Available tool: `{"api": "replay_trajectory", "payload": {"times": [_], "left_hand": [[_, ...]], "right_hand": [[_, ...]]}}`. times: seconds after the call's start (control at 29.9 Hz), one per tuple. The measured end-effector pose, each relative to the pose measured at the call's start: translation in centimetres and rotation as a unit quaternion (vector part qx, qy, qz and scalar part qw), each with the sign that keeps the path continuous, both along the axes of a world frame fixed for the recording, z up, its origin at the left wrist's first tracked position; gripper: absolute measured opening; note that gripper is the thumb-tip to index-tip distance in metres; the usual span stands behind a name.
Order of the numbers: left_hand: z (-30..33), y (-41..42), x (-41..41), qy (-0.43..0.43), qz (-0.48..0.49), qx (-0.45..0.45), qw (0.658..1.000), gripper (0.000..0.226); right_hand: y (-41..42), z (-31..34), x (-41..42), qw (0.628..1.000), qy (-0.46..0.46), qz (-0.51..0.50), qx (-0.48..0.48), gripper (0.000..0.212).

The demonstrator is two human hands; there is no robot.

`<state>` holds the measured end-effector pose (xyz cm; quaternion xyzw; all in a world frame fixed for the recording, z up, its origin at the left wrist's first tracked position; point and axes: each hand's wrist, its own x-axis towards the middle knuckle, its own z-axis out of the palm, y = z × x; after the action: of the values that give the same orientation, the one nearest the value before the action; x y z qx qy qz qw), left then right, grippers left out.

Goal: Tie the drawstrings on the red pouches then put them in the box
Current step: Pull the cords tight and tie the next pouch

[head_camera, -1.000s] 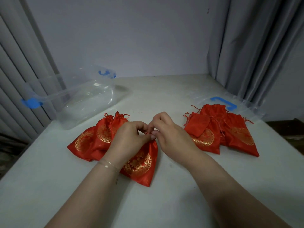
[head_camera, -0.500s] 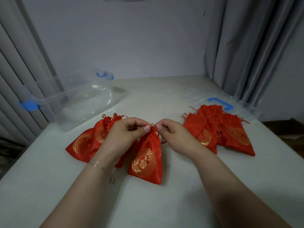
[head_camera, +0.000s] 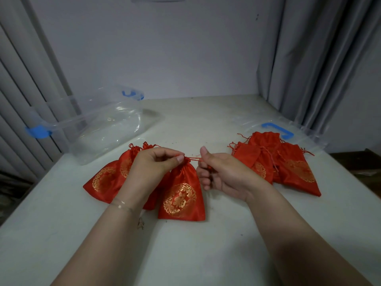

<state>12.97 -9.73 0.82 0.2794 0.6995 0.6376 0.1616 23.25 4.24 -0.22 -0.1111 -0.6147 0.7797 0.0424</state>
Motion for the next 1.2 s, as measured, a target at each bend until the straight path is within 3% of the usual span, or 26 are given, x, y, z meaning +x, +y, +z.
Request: {"api": "replay_trajectory", "payload": {"times": [0.2, 0.3, 0.57, 0.87, 0.97, 1.07, 1.14, 1.2], "left_hand": [[0.2, -0.2, -0.3, -0.029, -0.011, -0.008, 0.999, 0.01], [0.2, -0.2, -0.2, -0.015, -0.019, -0.012, 1.0, 0.01], [-0.2, -0.1, -0.7, -0.016, 0.012, 0.004, 1.0, 0.007], [-0.3, -0.1, -1.0, -0.104, 0.023, 0.035, 0.994, 0.008], [-0.3, -0.2, -0.9, -0.064, 0.009, 0.012, 0.998, 0.01], [-0.3, -0.2, -0.5, -0.003, -0.019, -0.018, 1.0, 0.009], [-0.3, -0.1, -0.2, 0.018, -0.054, -0.015, 0.998, 0.011], [-0.2, -0.1, 0.3, 0.031, -0.086, -0.006, 0.996, 0.013]], "right_hand": [[0.2, -0.2, 0.3, 0.973, -0.011, 0.034, 0.228, 0.037], [0.4, 0.0, 0.6, 0.958, -0.022, 0.046, 0.282, 0.035], [0.8, 0.5, 0.8, 0.949, -0.005, 0.015, 0.315, 0.031], [0.6, 0.1, 0.4, 0.913, 0.09, -0.085, 0.389, 0.03], [1.0, 0.0, 0.8, 0.896, 0.026, -0.036, 0.441, 0.031], [1.4, 0.0, 0.7, 0.865, 0.042, -0.123, 0.485, 0.02], [1.3, 0.3, 0.5, 0.883, 0.099, -0.17, 0.427, 0.015], [0.9, 0.1, 0.1, 0.903, 0.109, -0.133, 0.393, 0.024]]}}
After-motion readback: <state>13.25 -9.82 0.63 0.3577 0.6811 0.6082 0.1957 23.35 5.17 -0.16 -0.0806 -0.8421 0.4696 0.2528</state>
